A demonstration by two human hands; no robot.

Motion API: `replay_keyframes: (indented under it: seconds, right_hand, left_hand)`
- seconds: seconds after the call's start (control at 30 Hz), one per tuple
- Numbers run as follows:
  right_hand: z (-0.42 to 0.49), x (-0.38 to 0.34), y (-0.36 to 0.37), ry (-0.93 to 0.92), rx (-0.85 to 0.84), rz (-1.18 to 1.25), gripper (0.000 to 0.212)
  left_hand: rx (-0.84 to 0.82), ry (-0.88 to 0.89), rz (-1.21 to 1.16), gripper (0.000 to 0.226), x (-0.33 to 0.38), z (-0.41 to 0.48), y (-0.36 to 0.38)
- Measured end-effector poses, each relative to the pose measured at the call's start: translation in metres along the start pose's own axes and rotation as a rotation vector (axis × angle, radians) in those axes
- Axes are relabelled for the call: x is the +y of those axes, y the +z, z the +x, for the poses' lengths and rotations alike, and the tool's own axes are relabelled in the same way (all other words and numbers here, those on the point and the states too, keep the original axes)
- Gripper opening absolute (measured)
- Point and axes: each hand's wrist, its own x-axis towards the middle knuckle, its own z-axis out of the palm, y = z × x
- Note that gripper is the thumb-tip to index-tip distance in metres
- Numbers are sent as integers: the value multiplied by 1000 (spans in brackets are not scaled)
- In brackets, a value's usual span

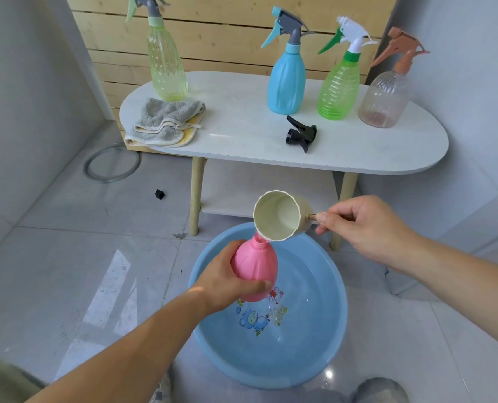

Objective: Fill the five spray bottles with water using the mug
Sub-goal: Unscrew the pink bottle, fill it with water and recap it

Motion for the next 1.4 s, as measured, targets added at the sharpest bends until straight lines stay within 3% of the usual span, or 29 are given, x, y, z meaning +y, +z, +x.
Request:
replay_keyframes:
  seconds: [0.37,0.63,1.4]
  right_hand:
    - [3,-4,-2,-46,33,-33,28]
    - [2,-4,-4,-76,49,-42,27]
    - [5,-2,-1,-149,50,-59,20]
  left_hand:
    - [0,8,2,89,0,-1,-1]
    - [-2,3,1,79,0,0,0]
    - [10,5,-6,81,-2,1,1]
